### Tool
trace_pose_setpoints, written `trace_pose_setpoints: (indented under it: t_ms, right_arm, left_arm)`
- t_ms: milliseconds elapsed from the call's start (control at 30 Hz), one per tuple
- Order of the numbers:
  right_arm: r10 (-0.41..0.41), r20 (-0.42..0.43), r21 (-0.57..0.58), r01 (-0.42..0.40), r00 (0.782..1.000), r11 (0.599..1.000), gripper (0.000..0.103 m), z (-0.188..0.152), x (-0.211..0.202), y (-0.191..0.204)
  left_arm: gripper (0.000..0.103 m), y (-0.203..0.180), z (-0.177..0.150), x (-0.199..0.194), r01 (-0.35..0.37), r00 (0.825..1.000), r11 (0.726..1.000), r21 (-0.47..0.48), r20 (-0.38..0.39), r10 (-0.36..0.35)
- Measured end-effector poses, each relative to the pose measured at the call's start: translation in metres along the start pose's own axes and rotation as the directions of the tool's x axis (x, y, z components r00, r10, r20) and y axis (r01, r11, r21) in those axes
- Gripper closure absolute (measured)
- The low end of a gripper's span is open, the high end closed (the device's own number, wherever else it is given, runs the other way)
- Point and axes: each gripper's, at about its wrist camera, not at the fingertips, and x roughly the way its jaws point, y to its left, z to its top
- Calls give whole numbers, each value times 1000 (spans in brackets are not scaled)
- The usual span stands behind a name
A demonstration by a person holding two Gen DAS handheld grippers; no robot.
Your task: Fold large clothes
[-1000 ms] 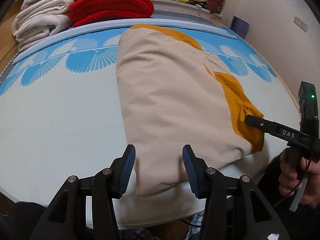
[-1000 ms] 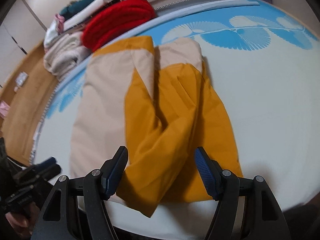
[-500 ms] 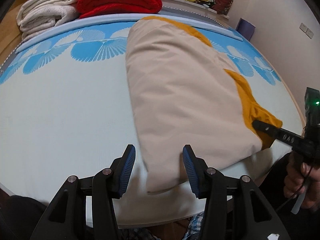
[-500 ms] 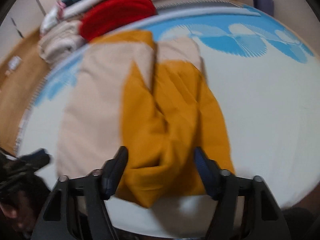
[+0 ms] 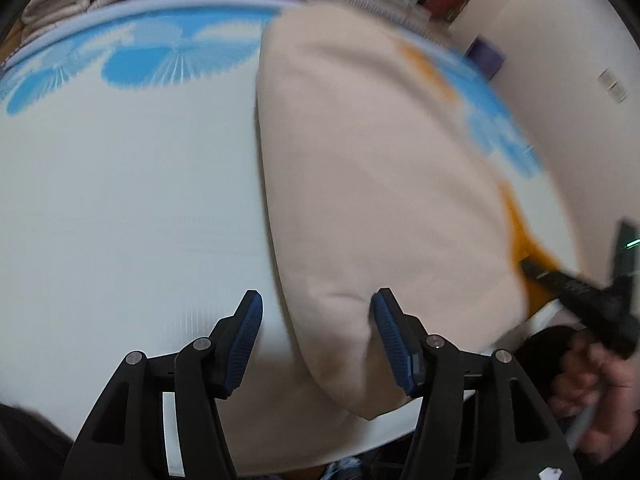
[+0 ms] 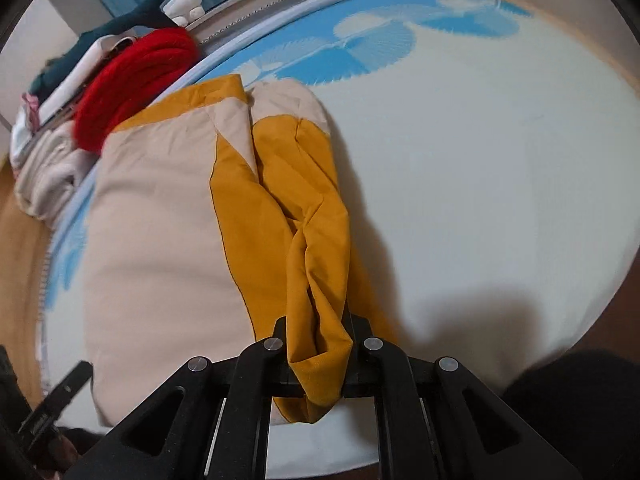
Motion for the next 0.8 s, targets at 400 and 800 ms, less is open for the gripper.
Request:
trace_pose_setpoints:
  t_ms: [400,800]
  right_arm:
    - [123,169,-213,-86,978,973,51,65,-37,36]
    - [335,-166,-39,-345,928,938,100,196,109,82]
  left_arm:
    - [45,0,-2,0,29,999,999,21,23,-30]
    - [44,7,-8,-4,63,997,998,6,43,-63]
